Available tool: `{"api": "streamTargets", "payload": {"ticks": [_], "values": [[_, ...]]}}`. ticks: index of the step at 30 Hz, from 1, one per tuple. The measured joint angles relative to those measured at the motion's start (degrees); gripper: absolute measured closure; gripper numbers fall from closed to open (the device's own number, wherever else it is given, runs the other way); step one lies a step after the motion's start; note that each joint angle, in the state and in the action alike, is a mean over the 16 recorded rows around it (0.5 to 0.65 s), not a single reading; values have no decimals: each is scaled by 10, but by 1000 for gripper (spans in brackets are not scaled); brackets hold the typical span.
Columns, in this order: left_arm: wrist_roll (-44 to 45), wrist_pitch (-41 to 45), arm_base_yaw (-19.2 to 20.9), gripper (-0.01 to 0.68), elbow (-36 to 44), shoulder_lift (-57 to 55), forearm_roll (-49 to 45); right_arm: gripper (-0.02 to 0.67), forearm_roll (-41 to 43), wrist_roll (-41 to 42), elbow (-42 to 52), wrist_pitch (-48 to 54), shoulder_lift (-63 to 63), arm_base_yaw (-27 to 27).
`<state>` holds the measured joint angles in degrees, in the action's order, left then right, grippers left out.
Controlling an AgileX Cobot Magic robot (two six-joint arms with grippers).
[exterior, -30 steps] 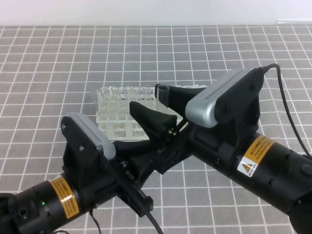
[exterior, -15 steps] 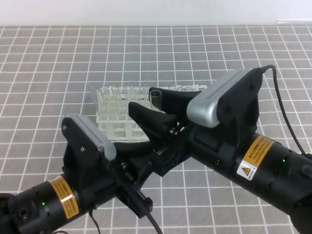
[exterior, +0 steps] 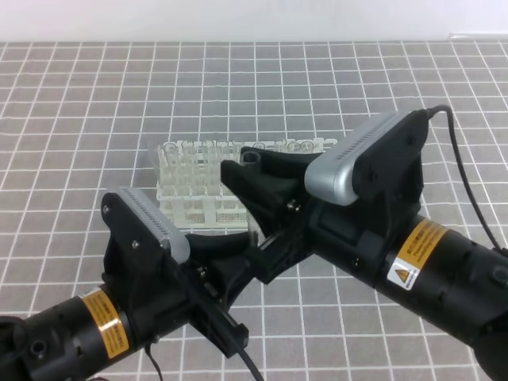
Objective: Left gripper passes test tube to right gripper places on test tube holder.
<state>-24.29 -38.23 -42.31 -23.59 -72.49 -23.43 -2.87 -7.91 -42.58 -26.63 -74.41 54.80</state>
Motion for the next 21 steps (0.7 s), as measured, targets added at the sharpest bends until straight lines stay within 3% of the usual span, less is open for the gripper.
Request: {"api": "streamTargets", "payload": {"ticks": [7, 21], "values": [[-1, -4, 0, 565, 1, 0, -1, 535, -5, 8, 0, 6, 0, -1], [-1, -17, 0, 292, -1, 16, 1, 551, -81, 77, -1, 30, 13, 2]]}}
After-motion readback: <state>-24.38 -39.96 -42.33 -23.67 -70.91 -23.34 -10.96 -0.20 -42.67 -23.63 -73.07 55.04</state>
